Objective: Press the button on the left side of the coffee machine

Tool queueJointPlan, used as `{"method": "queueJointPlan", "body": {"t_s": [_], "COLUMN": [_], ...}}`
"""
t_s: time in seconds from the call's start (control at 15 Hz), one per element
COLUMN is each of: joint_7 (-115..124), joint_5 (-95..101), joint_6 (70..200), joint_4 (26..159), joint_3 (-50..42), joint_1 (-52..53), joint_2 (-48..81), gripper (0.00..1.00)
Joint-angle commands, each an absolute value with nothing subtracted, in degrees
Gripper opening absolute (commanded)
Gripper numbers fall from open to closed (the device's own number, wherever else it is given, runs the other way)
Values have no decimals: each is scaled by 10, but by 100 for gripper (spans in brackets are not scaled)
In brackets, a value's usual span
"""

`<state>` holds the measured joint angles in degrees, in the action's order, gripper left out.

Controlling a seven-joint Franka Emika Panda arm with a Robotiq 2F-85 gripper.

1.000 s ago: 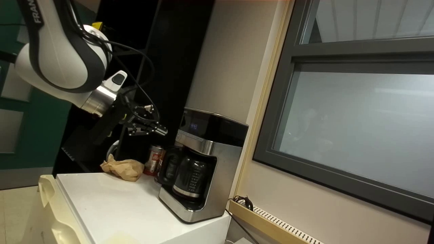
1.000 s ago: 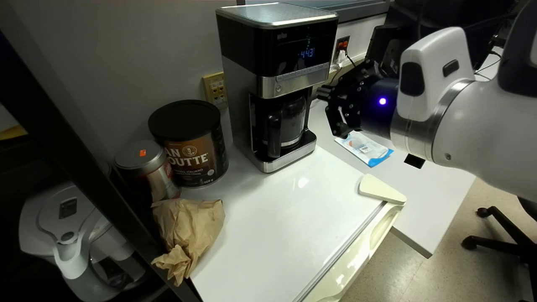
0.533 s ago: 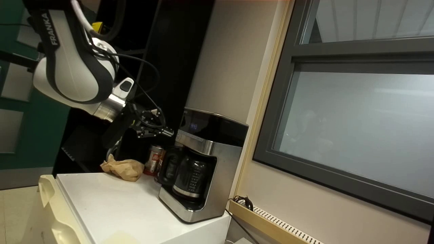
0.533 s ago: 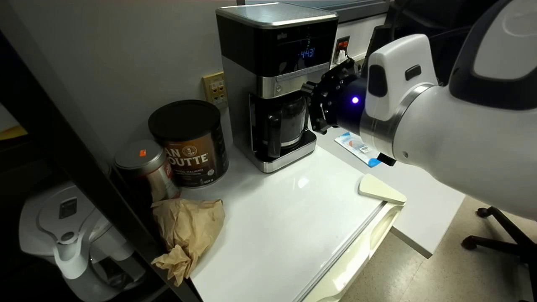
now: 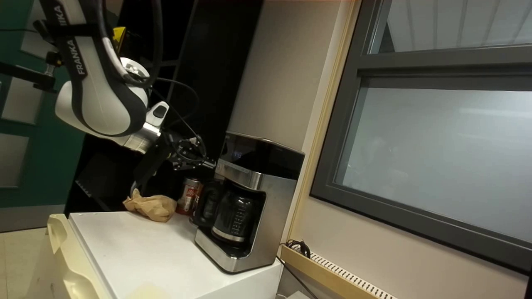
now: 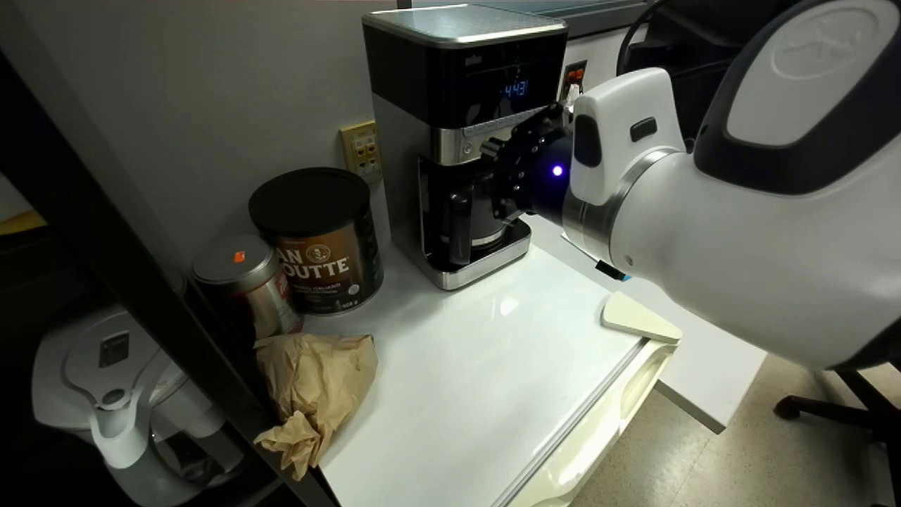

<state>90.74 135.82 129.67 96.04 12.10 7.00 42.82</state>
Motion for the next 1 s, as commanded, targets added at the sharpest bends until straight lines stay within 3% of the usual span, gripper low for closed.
{"method": "queueJointPlan", "body": {"t_s": [0.0, 0.93], "joint_7": [895, 887], "joint_5": [1357, 1353], "joint_6": [1285, 1286], "joint_4": [917, 870], "joint_3": [122, 117], "joint_1": [78, 81], "joint_2": [459, 491], "gripper": [0, 0]}}
